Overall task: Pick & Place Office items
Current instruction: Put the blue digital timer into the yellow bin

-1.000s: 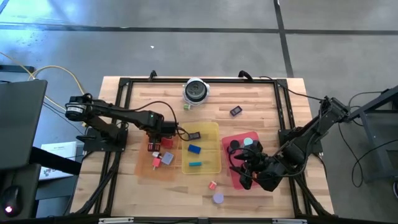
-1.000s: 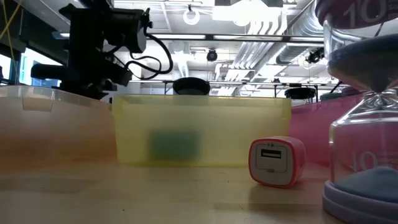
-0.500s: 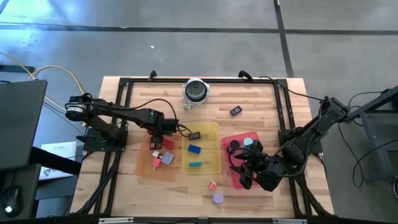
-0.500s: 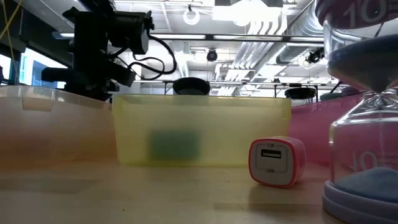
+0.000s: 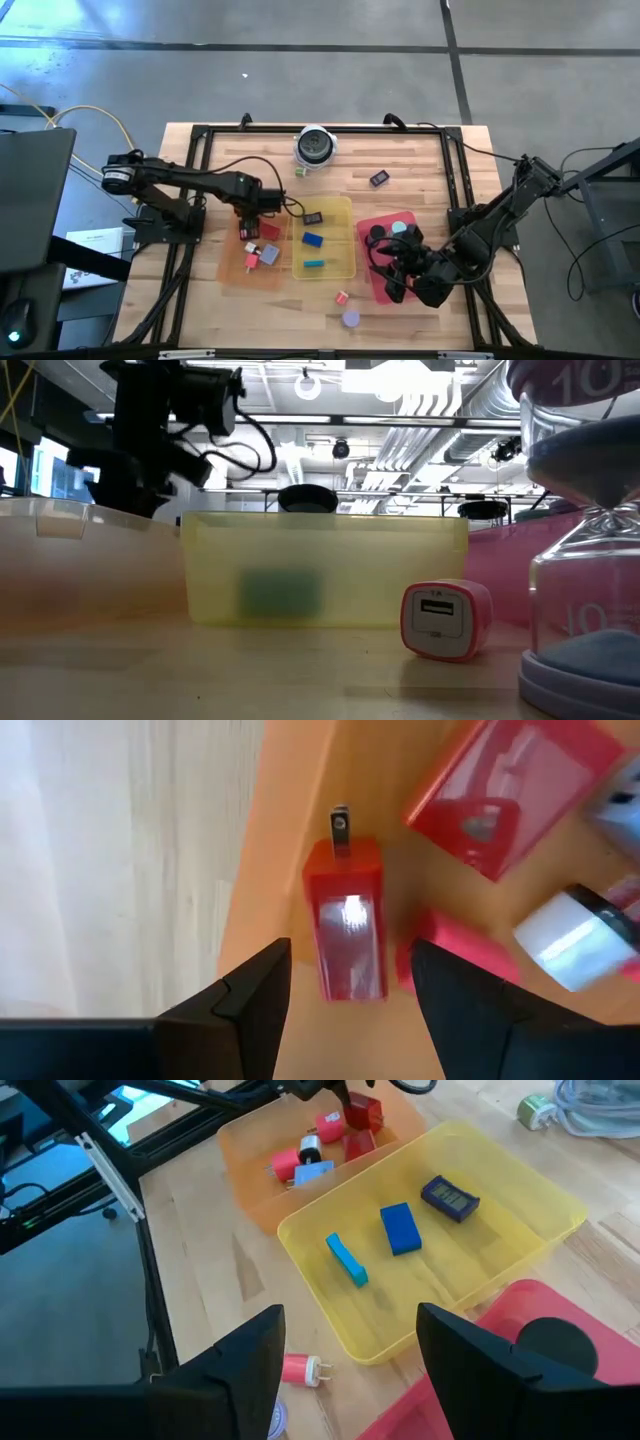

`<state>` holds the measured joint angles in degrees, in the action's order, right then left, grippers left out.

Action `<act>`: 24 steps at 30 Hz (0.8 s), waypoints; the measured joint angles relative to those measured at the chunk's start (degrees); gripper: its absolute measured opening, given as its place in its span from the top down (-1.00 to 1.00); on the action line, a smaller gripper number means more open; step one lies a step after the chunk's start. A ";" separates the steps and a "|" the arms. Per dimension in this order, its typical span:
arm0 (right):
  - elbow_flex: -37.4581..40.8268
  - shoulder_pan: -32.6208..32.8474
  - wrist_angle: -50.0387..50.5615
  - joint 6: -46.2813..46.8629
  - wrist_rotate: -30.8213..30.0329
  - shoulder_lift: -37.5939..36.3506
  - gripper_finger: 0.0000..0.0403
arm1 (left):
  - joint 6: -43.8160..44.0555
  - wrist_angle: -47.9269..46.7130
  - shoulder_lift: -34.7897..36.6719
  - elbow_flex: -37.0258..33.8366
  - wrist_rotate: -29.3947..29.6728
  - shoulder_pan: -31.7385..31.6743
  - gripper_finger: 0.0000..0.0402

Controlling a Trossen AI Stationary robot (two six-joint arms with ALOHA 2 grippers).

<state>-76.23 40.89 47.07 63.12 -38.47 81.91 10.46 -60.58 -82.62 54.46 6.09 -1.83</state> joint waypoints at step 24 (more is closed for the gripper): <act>0.00 -10.45 3.00 -1.60 15.86 -0.96 -0.08 | 8.66 6.32 19.31 8.59 -0.02 0.52 0.00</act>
<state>-76.23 30.44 50.07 61.53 -22.60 80.95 19.11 -54.26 -63.31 63.05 6.07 -1.30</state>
